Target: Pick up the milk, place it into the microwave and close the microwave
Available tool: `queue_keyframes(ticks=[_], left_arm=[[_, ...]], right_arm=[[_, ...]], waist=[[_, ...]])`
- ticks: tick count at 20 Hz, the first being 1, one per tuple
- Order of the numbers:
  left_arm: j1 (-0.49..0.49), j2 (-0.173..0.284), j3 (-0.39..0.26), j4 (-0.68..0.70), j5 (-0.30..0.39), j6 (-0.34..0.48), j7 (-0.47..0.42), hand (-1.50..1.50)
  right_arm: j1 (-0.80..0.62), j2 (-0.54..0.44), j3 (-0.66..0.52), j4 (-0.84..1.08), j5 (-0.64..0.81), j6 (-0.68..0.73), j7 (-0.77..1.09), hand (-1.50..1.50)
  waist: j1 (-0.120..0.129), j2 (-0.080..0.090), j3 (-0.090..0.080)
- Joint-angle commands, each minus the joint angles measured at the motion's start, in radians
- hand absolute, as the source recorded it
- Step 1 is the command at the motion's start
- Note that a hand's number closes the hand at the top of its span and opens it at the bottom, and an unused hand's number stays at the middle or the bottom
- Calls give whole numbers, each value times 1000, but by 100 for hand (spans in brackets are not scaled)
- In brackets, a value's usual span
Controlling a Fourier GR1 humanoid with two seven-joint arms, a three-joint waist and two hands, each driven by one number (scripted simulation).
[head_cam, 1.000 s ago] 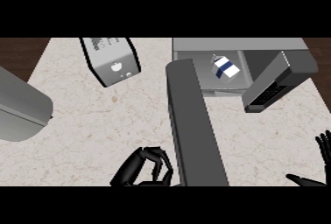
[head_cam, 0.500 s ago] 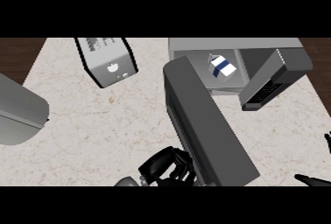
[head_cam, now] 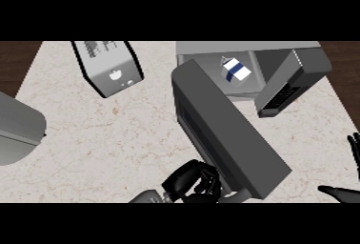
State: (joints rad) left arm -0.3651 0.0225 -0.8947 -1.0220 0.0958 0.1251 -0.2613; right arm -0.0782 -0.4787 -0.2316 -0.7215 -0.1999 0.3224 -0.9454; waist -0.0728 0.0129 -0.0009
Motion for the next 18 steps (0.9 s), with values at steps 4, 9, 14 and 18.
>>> queue_keyframes(ticks=[4, 9, 14, 18], left_arm=[[-111, -21, -108, -11, 162, 133, -6, -150], [-178, -21, -130, -10, 231, 233, 10, 150], [-292, -21, -102, 21, 296, 271, 24, 150], [-374, -22, -72, 37, 323, 320, -18, 150]], right_arm=[[-33, -13, 32, -95, -39, 128, -20, -150], [-42, -12, 61, -159, -57, 122, 20, -150], [-86, 0, 86, -199, -87, 115, 88, -150], [-99, -23, 115, -230, -82, 126, 114, -150]], waist=[[-58, 4, -4], [-108, 8, -5], [-141, 20, -5], [-165, 28, -4]])
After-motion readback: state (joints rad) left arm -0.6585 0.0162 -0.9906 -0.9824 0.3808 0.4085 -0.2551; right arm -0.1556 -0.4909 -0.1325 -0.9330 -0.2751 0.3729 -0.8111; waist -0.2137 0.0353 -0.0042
